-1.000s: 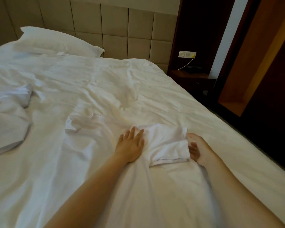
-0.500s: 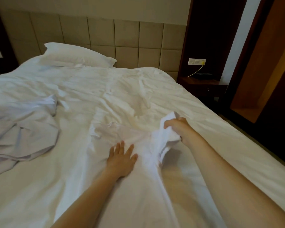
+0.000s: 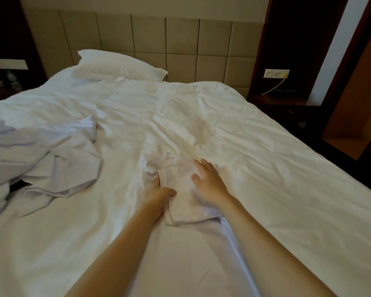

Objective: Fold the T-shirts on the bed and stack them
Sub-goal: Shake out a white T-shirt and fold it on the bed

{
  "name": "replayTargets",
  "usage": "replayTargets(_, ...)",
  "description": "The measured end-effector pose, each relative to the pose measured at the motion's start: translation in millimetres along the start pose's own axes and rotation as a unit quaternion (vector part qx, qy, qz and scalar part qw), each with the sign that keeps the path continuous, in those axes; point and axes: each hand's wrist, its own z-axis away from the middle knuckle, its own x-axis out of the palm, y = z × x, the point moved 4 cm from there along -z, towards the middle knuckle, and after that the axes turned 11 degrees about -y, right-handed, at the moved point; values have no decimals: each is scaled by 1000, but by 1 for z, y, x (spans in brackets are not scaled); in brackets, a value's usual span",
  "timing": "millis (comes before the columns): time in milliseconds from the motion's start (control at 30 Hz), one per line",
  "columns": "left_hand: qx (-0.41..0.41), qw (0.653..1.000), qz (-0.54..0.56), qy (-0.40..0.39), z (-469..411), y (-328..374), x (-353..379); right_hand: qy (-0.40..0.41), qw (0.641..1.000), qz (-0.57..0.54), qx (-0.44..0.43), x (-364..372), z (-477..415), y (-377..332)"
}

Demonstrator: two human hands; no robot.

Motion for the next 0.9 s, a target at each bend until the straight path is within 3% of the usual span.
replayTargets(100, 21, 995, -83, 57, -1, 4, 2, -82, 985, 142, 55, 29, -1, 21)
replayTargets(200, 56, 976, -202, 63, 2, 13, 14, -100, 973, 162, 131, 44, 1, 43)
replayTargets(267, 99, 957, -265, 65, 3, 13, 19, -91, 977, 143, 133, 43, 3, 45)
replayTargets(333, 97, 952, -286, 54, 7, 11, 22, -71, 988, 60, 122, 38, 7, 42)
replayTargets(400, 81, 963, -253, 45, 17, 9, 22, -42, 988, -102, 112, 34, 18, 42)
replayTargets(500, 86, 981, -172, 29, 41, 7, 19, -30, 934, -341, 102, 36, 51, 48)
replayTargets(567, 70, 988, -137, 30, 63, 2, 19, -30, 929, -355, 105, 39, 77, 51)
replayTargets(667, 27, 983, -176, 37, 97, -7, 20, -2, 929, -356, 97, 44, 109, 53)
replayTargets(900, -10, 965, -258, 44, 168, -25, 23, 14, 881, -420, 219, 43, 183, 42)
